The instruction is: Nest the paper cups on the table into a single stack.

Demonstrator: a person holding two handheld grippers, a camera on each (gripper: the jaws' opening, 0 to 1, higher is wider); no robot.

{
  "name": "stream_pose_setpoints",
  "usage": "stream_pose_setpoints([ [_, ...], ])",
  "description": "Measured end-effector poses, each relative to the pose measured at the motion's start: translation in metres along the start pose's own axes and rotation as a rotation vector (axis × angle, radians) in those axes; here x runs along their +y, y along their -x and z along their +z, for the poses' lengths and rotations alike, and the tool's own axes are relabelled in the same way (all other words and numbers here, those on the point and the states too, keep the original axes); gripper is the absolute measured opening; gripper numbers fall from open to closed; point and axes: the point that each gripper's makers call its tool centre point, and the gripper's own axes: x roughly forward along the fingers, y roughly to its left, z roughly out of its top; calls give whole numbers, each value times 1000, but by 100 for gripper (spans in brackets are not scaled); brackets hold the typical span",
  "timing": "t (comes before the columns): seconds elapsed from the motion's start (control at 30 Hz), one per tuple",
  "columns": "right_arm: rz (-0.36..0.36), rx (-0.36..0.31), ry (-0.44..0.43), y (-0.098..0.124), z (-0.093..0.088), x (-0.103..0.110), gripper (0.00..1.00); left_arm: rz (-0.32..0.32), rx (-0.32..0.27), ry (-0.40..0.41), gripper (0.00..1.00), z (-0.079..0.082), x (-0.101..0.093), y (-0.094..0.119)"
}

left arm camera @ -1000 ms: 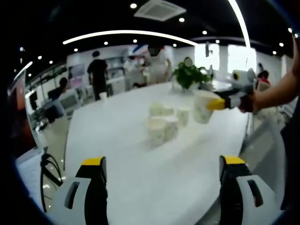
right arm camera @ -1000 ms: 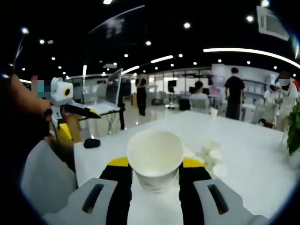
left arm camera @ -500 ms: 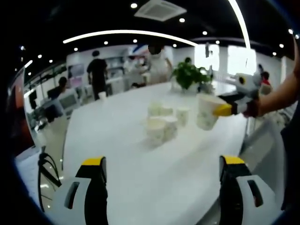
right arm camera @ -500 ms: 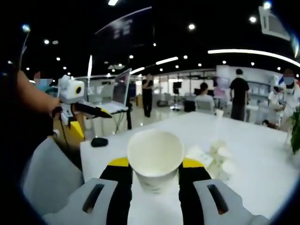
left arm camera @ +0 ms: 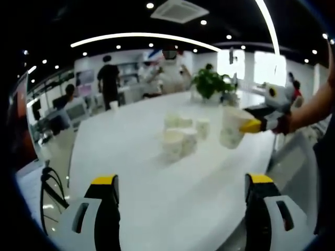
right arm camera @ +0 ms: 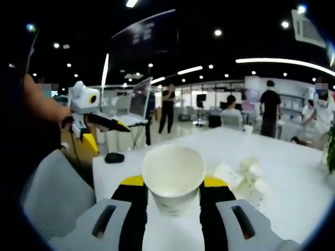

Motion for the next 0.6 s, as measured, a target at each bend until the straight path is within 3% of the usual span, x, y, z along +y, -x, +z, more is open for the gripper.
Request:
stream_pose_setpoints([
  [0.6,78,54,10,-15,-30,3,34,0,5,5,100,7,8,-8],
])
